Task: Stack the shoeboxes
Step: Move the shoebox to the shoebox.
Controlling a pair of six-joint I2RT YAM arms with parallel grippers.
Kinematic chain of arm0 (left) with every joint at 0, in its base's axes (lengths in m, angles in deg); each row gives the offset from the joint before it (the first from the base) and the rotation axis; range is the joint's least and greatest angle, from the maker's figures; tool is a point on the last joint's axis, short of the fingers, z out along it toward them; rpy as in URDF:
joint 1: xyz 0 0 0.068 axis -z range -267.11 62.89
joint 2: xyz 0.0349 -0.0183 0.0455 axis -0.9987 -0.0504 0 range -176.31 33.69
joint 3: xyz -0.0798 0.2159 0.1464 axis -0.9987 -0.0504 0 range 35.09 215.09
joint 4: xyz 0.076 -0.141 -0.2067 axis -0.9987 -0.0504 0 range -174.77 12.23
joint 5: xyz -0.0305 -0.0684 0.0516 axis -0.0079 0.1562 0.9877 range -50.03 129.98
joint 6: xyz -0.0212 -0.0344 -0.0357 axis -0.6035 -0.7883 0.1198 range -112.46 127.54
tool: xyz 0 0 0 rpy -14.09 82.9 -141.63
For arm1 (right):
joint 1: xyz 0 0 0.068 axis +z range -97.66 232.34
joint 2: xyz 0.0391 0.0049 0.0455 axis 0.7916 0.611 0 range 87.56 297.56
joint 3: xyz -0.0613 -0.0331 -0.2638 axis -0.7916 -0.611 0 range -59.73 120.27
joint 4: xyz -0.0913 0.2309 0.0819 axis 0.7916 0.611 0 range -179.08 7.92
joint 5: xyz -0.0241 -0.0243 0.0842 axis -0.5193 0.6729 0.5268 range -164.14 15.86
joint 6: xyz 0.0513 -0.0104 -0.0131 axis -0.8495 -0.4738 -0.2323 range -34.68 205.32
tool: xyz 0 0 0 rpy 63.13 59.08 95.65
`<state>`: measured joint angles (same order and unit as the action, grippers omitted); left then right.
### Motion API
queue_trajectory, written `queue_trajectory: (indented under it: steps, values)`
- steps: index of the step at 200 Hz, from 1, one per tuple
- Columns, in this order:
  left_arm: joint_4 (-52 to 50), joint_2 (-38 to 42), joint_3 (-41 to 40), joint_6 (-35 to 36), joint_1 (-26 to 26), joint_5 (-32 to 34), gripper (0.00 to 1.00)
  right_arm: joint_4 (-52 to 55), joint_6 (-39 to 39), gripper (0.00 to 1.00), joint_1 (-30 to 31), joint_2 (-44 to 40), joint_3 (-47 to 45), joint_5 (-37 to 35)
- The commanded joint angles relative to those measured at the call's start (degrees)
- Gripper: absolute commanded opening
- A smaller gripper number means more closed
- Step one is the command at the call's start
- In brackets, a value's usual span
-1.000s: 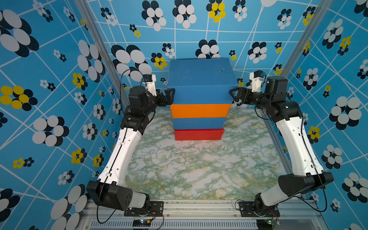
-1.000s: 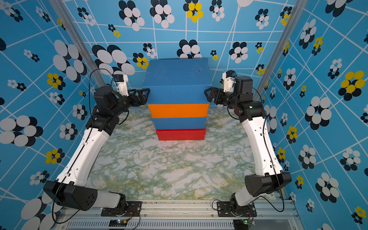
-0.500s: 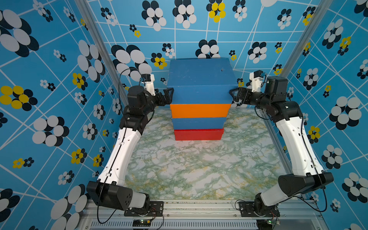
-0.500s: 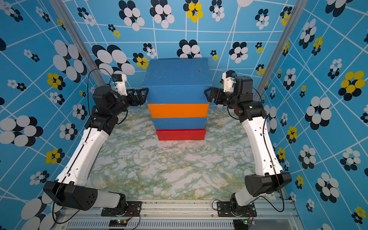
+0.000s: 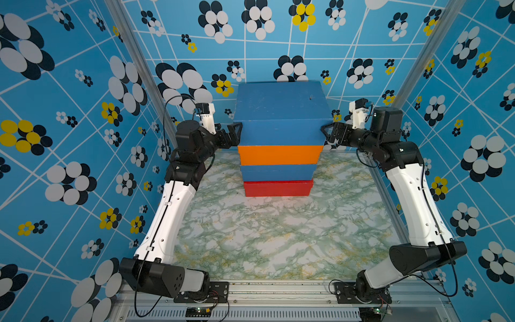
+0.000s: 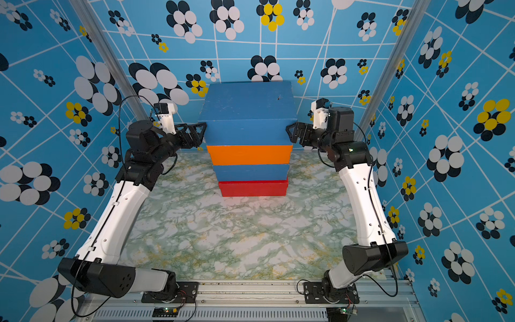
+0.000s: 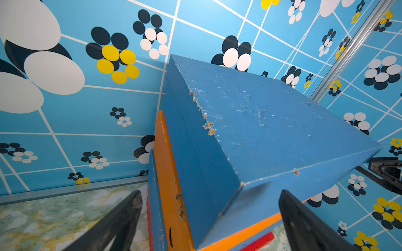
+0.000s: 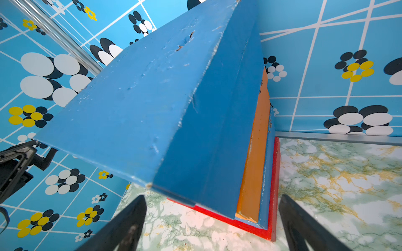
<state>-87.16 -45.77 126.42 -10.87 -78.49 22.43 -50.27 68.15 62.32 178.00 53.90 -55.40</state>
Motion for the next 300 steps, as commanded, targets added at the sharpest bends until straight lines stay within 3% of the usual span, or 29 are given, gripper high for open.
queue_trajectory:
  steps: [1,159,262,300]
  values:
    - [0.95,2.06,-0.9,-0.18,-0.44,-1.0,0.99,0.72,-0.27,0.97,-0.32,-0.35,1.1,0.68]
    - [1.13,0.84,-0.81,-0.31,-0.99,-1.09,0.99,2.01,0.02,0.97,-0.4,2.03,4.15,-0.37]
    - [1.38,3.15,-1.59,-1.01,-1.2,-1.18,0.99,1.71,-0.06,0.98,-0.4,-1.95,1.72,1.47]
    - [6.32,4.79,-5.13,-7.79,-5.1,-5.58,0.99,0.25,-0.04,0.98,-0.4,-5.8,-2.44,0.96]
